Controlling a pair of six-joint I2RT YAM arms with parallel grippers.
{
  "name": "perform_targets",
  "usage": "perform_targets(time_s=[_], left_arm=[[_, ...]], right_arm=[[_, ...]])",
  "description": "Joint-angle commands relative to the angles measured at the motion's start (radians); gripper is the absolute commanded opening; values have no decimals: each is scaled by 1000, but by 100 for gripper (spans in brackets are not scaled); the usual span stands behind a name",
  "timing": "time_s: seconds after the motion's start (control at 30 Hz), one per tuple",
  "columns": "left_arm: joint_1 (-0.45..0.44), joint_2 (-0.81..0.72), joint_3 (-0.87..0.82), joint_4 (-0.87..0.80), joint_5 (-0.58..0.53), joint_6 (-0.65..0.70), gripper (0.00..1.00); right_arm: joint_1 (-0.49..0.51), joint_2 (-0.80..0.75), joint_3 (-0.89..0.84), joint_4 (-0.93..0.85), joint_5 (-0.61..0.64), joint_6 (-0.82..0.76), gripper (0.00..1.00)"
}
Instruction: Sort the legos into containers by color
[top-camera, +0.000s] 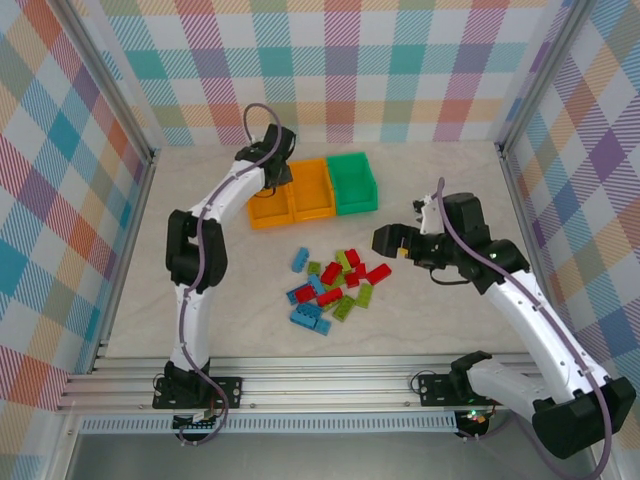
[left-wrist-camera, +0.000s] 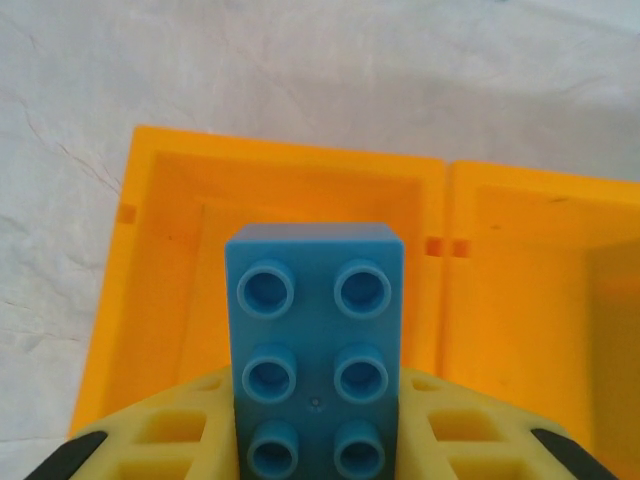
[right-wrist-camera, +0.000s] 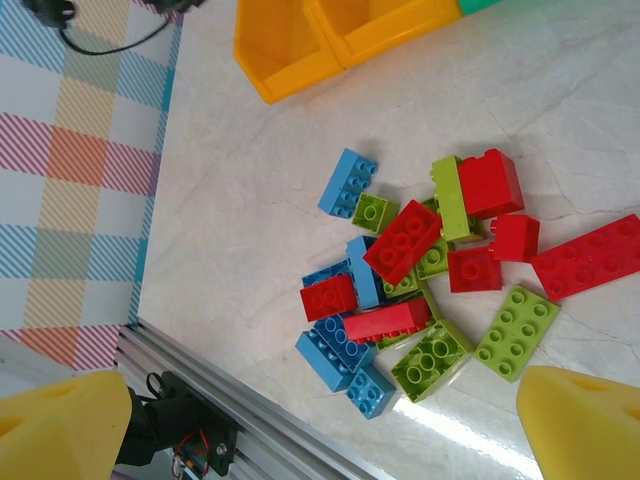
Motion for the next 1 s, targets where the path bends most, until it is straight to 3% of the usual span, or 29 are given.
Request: perform_targets(time_s=[0.0,0.1,0.37,0.63,0.97], left_arm=[[50,20,29,-38,74,-86,25],[63,2,-49,23,98,-106,27],[77,15,-109,42,150,-146,58],[77,-90,-156,72,197,-147,60],[7,-479,-434,91,298,-61,62]], right_arm=[[5,-31,29,-40,12,4,100],[5,-59,19,-48,20,13,100],[5,-77,28,-72,26,19,100],[4,-94,37,-84,69,4,100],[5,-29,63,-90,59,-37,100]])
